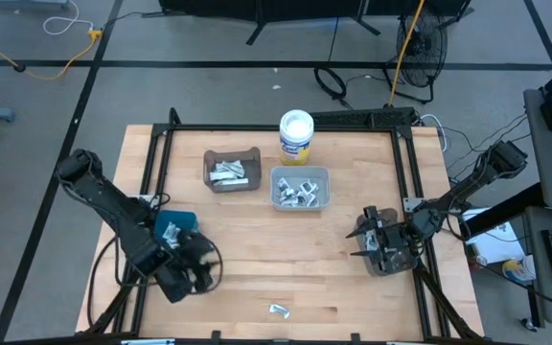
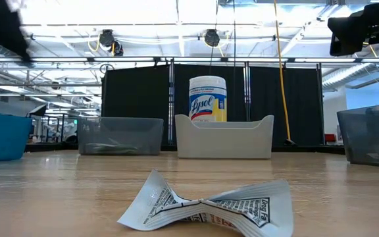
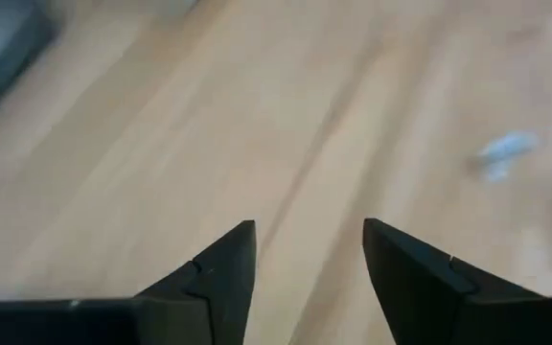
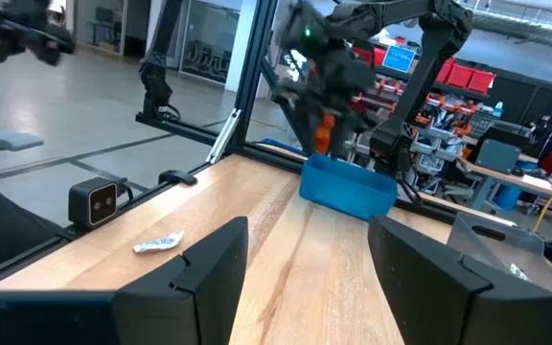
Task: Pick & Place First Aid Supplies
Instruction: Put the orange ointment pack into the blue bin
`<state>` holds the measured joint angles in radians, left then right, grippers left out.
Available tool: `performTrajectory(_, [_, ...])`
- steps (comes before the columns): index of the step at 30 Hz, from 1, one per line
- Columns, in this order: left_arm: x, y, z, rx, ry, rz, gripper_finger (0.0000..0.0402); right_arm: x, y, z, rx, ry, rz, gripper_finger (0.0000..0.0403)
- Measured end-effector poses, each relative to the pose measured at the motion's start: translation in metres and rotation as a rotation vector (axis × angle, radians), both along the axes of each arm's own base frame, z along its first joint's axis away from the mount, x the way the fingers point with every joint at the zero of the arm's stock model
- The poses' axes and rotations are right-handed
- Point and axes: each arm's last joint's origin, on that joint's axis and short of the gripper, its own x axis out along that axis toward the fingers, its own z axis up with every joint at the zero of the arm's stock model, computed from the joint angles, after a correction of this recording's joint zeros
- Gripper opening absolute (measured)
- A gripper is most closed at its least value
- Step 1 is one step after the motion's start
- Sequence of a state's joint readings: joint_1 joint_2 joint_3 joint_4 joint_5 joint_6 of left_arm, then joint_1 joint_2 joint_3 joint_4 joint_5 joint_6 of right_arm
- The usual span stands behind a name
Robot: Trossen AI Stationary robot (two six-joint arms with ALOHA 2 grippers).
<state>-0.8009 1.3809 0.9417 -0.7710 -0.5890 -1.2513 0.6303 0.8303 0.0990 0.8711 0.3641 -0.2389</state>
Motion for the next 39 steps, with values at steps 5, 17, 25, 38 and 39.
performTrajectory(5, [0.031,-0.020,0.014,0.115,-0.259,-0.287,0.0184,0.000,0.000,0.000,0.018,0.005,0.001,0.0212])
performTrajectory(17, [0.092,-0.030,-0.018,0.138,-0.365,-0.544,0.0159,0.000,0.000,0.000,0.035,0.010,0.002,0.0212])
performTrajectory(25, [0.124,-0.032,-0.054,0.062,-0.421,-0.655,0.0158,0.000,0.000,0.000,0.034,0.010,0.002,0.0212])
performTrajectory(38, [0.141,-0.038,-0.102,-0.015,-0.424,-0.722,0.0159,0.000,0.000,0.000,0.034,0.010,0.002,0.0212])
performTrajectory(39, [0.140,-0.040,-0.104,-0.017,-0.425,-0.726,0.0159,0.000,0.000,0.000,0.033,0.010,0.002,0.0212])
